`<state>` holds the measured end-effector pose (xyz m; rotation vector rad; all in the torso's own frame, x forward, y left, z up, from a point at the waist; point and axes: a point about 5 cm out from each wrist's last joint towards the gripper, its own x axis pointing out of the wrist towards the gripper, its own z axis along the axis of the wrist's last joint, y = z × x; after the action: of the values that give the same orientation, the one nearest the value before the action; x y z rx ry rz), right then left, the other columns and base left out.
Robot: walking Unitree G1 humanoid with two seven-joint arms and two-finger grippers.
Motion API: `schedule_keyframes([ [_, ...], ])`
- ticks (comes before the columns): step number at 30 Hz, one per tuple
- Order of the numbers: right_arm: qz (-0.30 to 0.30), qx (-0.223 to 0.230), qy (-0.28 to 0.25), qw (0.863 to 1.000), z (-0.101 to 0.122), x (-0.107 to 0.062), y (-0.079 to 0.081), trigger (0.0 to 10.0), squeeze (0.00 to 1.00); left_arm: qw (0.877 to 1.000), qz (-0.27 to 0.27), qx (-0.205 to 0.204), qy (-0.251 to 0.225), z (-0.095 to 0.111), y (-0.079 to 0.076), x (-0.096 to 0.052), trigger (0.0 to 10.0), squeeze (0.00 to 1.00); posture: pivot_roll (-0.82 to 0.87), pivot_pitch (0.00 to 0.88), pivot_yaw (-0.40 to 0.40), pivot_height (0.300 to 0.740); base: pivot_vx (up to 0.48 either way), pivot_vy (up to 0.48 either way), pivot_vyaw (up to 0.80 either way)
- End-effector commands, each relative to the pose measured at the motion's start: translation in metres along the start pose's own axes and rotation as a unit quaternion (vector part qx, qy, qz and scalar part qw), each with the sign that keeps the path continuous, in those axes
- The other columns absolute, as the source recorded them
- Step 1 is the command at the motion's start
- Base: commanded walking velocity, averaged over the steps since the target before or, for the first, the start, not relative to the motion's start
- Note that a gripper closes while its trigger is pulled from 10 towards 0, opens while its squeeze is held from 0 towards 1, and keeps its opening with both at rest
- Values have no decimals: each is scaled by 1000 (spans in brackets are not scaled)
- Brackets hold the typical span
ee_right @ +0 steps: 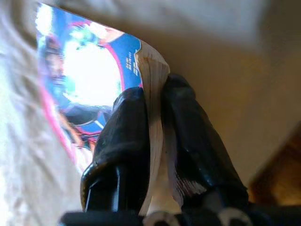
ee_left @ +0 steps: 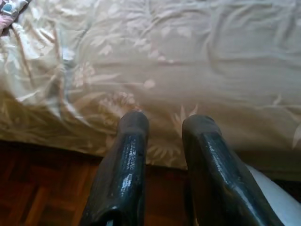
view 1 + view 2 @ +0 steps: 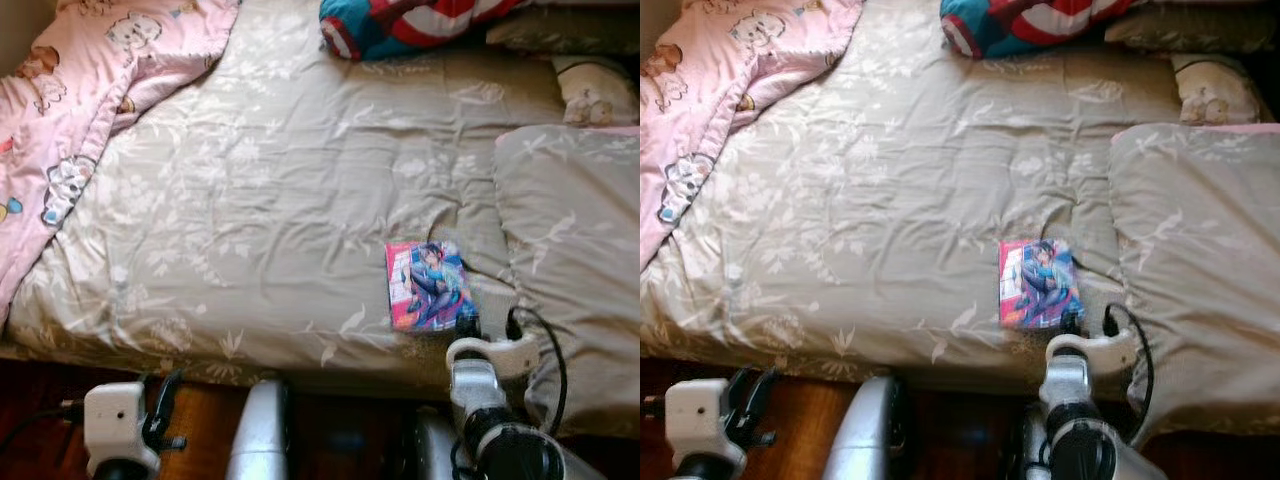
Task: Clean up the room
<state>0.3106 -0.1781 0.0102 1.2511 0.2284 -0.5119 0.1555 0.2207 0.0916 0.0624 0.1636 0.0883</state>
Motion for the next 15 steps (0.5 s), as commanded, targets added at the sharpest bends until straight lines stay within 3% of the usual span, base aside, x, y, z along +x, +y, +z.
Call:
schedule_keyframes([
  [1,-26,-3,6,1000,-5,-4,-12,10000,0,1000,6,10,17,-2,6,-8,10000,0,352,423,79,648,0,0,0],
  [7,-48,-13,7,999,-6,-7,-21,10000,0,999,1,14,31,1,4,-19,10000,0,354,443,83,648,0,0,0],
  [15,-44,-5,-3,999,1,-3,-15,10000,0,998,-2,27,49,0,2,-28,10000,0,358,452,82,648,0,0,0],
])
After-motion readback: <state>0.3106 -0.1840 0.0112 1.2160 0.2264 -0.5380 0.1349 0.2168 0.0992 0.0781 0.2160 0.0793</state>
